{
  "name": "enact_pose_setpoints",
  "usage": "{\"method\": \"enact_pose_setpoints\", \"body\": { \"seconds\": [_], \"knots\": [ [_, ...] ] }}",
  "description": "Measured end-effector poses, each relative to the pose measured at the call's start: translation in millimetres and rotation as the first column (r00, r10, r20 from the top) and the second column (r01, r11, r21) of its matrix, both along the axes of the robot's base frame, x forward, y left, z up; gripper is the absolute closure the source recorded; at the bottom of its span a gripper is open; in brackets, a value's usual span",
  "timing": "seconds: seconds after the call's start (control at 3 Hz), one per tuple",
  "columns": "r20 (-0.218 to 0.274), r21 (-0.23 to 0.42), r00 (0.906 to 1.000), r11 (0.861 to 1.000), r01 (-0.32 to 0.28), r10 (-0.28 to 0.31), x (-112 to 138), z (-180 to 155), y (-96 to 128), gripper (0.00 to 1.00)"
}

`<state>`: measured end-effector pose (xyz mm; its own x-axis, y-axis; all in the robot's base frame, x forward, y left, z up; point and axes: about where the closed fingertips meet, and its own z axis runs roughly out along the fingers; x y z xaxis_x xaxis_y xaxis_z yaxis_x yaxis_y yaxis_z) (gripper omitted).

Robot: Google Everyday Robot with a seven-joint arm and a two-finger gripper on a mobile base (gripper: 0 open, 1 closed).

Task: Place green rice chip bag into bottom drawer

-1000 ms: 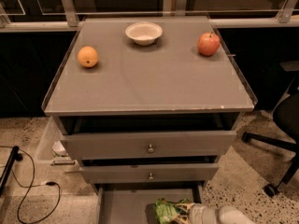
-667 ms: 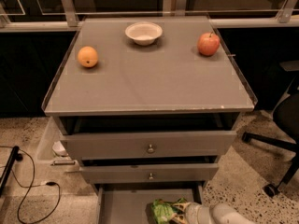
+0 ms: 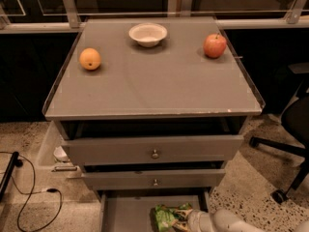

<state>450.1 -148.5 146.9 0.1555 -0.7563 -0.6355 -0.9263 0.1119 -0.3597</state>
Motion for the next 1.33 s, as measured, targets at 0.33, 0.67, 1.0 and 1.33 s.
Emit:
{"method": "enact_pose_setpoints", "body": {
  "seconds": [0.33, 0.67, 1.0, 1.33],
  "knots": [
    [0.0, 0.0, 1.0, 1.0, 0.0, 0.0, 0.0, 0.0, 0.0, 0.82],
    [0.0, 0.0, 1.0, 1.0, 0.0, 0.0, 0.0, 0.0, 0.1, 0.58],
    [0.0, 0.0, 1.0, 1.0, 0.0, 0.0, 0.0, 0.0, 0.1, 0.35],
    [0.0, 0.0, 1.0, 1.0, 0.0, 0.0, 0.0, 0.0, 0.1, 0.12]
  ]
}}
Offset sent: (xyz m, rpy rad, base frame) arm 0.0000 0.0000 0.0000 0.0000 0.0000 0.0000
